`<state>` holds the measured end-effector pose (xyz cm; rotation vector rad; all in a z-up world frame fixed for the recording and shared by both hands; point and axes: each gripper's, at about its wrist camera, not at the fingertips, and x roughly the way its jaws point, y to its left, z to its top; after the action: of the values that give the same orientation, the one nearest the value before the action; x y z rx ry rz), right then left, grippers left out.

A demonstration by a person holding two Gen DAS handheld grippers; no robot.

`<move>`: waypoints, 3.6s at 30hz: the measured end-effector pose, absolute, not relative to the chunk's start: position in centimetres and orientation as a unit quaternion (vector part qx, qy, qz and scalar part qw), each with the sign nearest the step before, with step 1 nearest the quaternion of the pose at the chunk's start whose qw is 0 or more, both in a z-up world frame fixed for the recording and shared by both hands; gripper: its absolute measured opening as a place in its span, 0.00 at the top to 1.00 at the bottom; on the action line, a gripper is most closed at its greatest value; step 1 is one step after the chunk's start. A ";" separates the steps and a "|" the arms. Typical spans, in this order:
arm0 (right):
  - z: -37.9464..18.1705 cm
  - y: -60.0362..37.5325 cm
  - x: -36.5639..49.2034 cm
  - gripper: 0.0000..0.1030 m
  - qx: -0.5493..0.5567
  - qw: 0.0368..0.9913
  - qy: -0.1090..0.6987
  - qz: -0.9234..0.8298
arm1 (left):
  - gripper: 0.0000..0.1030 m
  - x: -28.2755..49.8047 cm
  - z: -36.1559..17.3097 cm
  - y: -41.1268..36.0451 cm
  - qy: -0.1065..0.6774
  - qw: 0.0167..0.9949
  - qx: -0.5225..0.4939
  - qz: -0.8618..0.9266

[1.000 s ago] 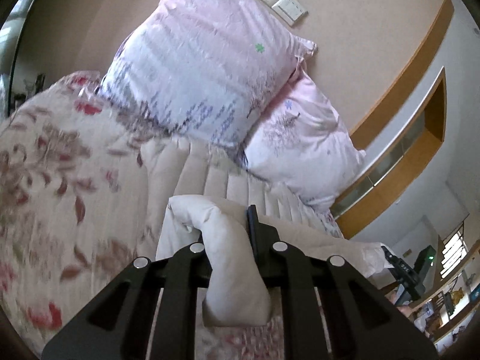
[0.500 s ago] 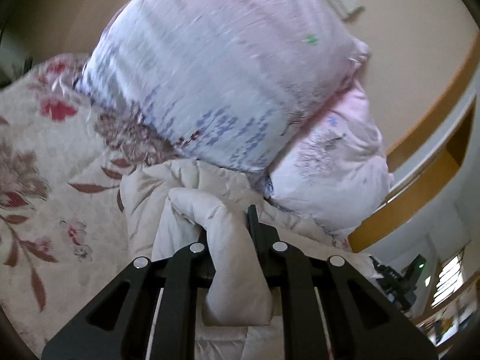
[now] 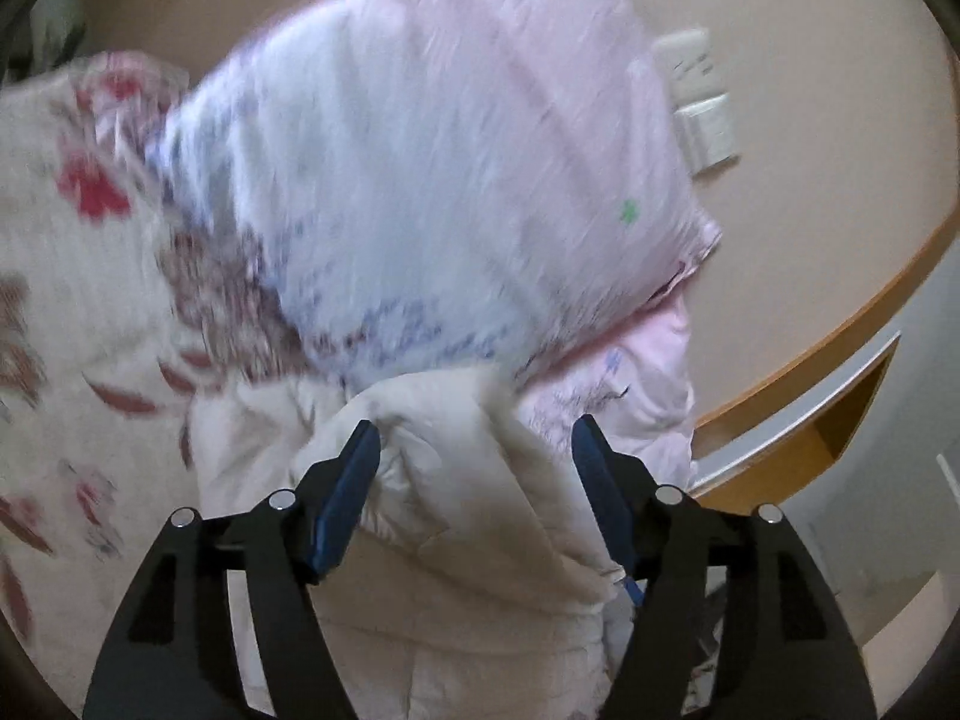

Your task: Fold large clothes

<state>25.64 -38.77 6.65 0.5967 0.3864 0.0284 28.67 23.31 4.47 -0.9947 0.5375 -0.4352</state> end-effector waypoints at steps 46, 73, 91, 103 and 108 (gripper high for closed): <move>-2.6 -37.6 28.5 0.66 0.156 0.902 0.351 -0.200 | 0.56 32.2 -1.8 16.5 0.403 0.888 -0.221 -0.015; -4.4 -35.4 24.5 0.61 0.219 0.902 0.369 -0.045 | 0.48 28.6 -2.6 14.1 0.406 0.866 -0.257 -0.139; -5.4 -42.3 12.1 0.22 0.436 0.847 0.302 -0.045 | 0.38 17.5 0.1 21.5 0.379 0.845 -0.339 -0.164; -9.7 -39.3 12.8 0.22 0.491 0.797 0.351 0.002 | 0.38 14.7 -2.5 17.6 0.406 0.811 -0.388 -0.163; -9.8 -39.1 13.2 0.23 0.502 0.799 0.330 0.004 | 0.38 15.4 -3.6 16.3 0.402 0.800 -0.423 -0.139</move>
<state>13.22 -39.06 -9.84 1.0764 0.7085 0.0088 15.40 16.34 -3.62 -0.9068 0.8617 -0.2990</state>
